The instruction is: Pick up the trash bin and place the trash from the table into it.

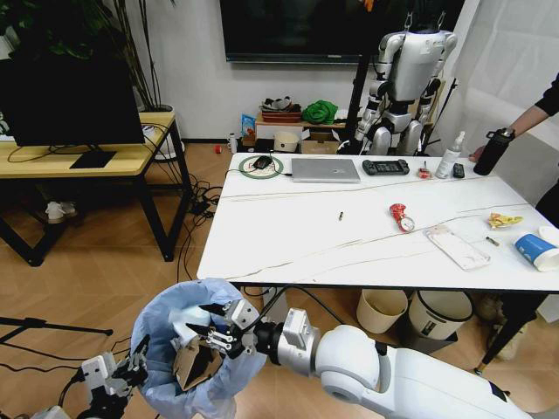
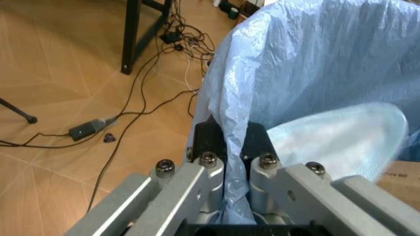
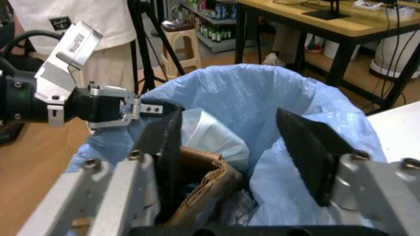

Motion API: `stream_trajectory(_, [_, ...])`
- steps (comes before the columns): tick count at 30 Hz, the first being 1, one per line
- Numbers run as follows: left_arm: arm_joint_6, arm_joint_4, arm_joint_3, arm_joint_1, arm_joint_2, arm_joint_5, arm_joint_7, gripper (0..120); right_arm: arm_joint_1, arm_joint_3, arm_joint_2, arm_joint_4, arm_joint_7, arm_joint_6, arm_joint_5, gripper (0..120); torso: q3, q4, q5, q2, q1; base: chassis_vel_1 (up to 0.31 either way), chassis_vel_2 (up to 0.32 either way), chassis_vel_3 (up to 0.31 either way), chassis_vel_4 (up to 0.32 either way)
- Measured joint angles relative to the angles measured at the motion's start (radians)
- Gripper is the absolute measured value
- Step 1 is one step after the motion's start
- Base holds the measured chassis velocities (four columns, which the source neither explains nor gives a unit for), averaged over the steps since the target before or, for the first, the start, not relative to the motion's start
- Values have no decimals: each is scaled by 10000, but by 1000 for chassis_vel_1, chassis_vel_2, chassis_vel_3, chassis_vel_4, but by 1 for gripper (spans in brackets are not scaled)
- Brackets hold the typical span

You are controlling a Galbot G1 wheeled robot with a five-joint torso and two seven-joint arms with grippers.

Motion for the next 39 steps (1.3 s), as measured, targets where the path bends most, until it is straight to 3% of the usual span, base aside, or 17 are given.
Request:
stream_trajectory(5, [2,113,-3,-54,-6,15,0,0,-181,1029,119,201,117,80,142,79,0,1,0,0,0,0,0,0,0])
stream_trajectory(7, [2,124,-4,-59,-11,17,2,0,-179,1228,170,185,97,82,174,81,0,0,-1,0,0,0,0,0,0])
stream_trajectory(11, [-3,164,22,-131,-70,54,29,0,43,3316,785,-436,194,-150,907,98,0,4,-1,1,0,0,0,0,0])
stream_trajectory(17, [-38,162,15,-201,-76,72,110,0,66,5004,1218,-1435,437,-526,972,100,1,-1,0,1,1,0,0,0,0])
stream_trajectory(23, [-65,171,1,-243,-71,52,145,0,335,6179,2324,-3388,718,-798,85,100,1,-1,0,1,2,0,0,0,0])
stream_trajectory(31, [-73,155,-72,-217,-31,-4,152,0,1594,6757,3811,-7689,730,-818,-909,100,2,2,0,0,2,0,0,0,0])
stream_trajectory(33, [-74,147,-83,-216,-30,-10,152,0,1649,6764,3856,-7850,708,-801,-931,100,2,2,0,0,2,0,0,0,0])
stream_trajectory(34, [-74,113,-124,-209,-26,-53,153,0,1952,6853,4099,-8783,628,-691,-1129,100,2,3,0,0,2,0,0,0,0])
stream_trajectory(39, [-75,63,-168,-180,-13,-89,151,0,2260,7053,4299,-9984,622,-720,-1552,100,2,0,0,0,2,0,0,0,0])
